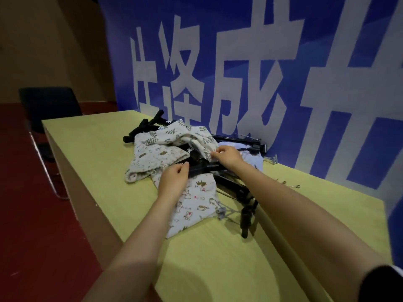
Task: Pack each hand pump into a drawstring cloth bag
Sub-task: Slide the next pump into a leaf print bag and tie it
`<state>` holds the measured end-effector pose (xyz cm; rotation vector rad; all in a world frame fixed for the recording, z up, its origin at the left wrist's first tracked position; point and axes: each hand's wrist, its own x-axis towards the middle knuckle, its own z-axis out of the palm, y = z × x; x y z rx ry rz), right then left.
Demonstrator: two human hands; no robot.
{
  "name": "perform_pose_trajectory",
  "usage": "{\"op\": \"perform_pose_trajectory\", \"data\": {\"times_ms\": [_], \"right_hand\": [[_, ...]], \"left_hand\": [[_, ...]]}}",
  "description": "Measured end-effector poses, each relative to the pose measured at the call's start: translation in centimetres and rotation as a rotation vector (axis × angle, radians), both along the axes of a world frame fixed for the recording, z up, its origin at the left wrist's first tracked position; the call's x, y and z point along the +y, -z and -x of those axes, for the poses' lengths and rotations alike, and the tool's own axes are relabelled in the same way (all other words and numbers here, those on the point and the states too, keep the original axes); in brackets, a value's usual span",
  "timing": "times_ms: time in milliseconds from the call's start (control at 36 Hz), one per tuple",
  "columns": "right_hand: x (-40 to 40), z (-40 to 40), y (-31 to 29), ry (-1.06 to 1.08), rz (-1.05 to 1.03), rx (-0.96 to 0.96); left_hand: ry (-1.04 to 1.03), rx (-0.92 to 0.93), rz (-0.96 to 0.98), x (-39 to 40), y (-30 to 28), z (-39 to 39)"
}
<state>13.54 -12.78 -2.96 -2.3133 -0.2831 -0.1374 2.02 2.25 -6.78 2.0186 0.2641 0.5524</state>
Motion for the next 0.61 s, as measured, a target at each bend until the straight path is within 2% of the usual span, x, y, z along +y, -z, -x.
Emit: {"op": "perform_pose_trajectory", "data": {"times_ms": [111,250,417,500,556,611], "right_hand": [[0.2,0.0,-0.9,0.017,-0.151,-0.069],[0.0,4.3,-7.1,-0.048,-0.626,-0.031],[-2.2,10.9,-15.1,-0.177,-1.095,0.026],[-3.8,14.0,-17.1,-0.23,-1.159,0.003],[-4.7,15.8,-17.3,-0.256,-1.188,0.008],[-5.2,17.2,-16.8,-0.265,-1.202,-0.001]], "left_hand": [[0.002,0.014,0.003,0.1,0.1,0.1],[-0.027,-0.03,0.001,0.3,0.2,0.5],[-0.148,-0.338,0.062,-0.4,-1.3,2.9],[-0.127,-0.495,0.23,-2.4,-3.7,5.7],[-0.06,-0.563,0.385,-4.5,-5.9,7.8],[0.047,-0.61,0.439,-6.7,-8.1,9.5]]}}
